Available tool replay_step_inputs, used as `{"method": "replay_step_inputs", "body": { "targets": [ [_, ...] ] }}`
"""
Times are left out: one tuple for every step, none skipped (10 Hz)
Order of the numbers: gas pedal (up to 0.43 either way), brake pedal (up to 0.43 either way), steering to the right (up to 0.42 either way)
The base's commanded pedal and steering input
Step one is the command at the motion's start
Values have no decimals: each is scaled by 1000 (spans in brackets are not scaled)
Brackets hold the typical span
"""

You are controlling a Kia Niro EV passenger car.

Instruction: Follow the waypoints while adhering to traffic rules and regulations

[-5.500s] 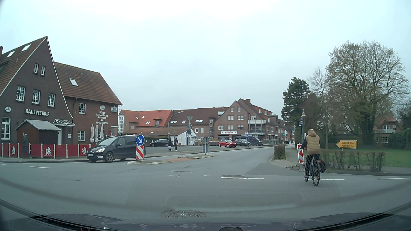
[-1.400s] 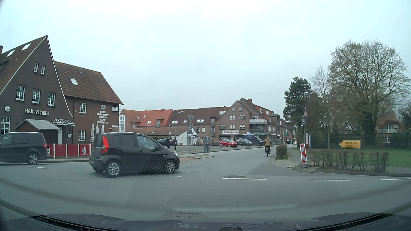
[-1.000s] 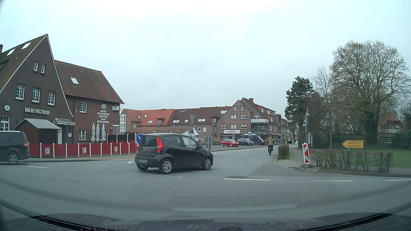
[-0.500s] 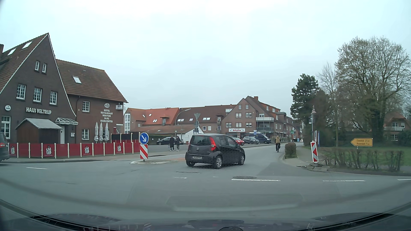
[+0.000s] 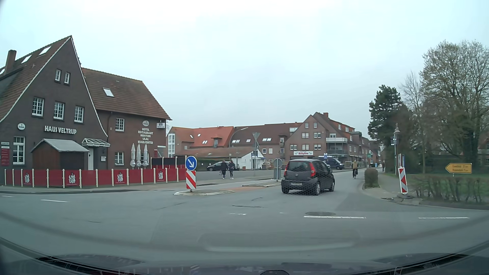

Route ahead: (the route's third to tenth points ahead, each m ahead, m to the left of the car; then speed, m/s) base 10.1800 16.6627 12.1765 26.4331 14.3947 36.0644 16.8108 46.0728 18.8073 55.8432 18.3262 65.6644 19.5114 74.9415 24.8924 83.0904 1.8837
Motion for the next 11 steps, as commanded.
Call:
{"method": "replay_step_inputs", "body": {
  "targets": [
    [268, 0, -491],
    [268, 0, -494],
    [268, 0, -498],
    [268, 0, -503],
    [268, 0, -509],
    [268, 0, -514],
    [268, 0, -521],
    [268, 0, -534],
    [268, 0, -541],
    [268, 0, -546],
    [268, 0, -550]
  ]
}}
